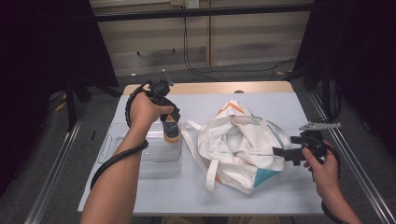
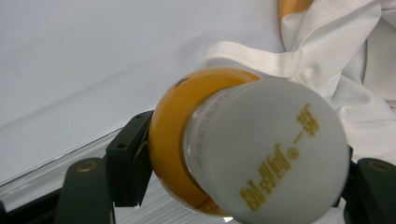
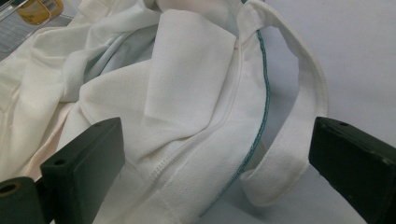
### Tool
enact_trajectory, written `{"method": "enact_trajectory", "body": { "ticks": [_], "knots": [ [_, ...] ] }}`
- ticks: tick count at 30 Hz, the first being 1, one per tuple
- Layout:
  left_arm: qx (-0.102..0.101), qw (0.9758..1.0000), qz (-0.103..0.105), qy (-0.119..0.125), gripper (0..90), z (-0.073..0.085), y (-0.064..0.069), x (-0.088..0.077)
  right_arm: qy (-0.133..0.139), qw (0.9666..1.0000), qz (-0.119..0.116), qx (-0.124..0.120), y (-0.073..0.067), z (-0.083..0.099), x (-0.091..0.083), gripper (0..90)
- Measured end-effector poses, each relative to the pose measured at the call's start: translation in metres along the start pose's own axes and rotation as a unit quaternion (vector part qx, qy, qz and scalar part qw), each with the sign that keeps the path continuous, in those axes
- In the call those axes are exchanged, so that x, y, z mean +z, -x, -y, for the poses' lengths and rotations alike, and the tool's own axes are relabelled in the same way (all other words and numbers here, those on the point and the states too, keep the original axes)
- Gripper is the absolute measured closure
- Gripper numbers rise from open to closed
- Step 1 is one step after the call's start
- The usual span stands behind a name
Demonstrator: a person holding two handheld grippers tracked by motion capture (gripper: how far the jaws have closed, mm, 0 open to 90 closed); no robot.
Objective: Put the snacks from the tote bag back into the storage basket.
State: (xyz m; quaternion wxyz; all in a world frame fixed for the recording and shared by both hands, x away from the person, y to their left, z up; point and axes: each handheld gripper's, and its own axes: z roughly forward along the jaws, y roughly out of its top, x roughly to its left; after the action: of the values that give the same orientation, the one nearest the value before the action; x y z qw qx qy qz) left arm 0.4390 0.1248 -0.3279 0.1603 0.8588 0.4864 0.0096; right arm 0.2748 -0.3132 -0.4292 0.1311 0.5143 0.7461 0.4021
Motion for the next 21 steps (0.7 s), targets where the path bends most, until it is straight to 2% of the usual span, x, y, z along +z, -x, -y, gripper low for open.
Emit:
{"method": "enact_trajectory", "body": {
  "ticks": [4,14,17,21],
  "knots": [
    [0.002,1.0000,0.002,-0.003,30.0,0.001,-0.002,0.004,0.000,1.0000,-0.001,-0.003,0.000,-0.001,0.001,3.2],
    [-0.013,0.9999,0.004,-0.004,30.0,0.005,-0.002,0.016,-0.003,1.0000,-0.002,-0.006,-0.001,-0.001,0.002,3.2],
    [-0.005,0.9999,0.004,-0.008,30.0,0.006,-0.004,0.018,-0.004,1.0000,-0.001,-0.009,-0.001,-0.001,0.002,3.2],
    [-0.008,0.9999,0.003,-0.012,30.0,0.008,-0.004,0.020,-0.005,0.9999,-0.002,-0.009,-0.002,-0.001,0.002,3.2]
  ]
}}
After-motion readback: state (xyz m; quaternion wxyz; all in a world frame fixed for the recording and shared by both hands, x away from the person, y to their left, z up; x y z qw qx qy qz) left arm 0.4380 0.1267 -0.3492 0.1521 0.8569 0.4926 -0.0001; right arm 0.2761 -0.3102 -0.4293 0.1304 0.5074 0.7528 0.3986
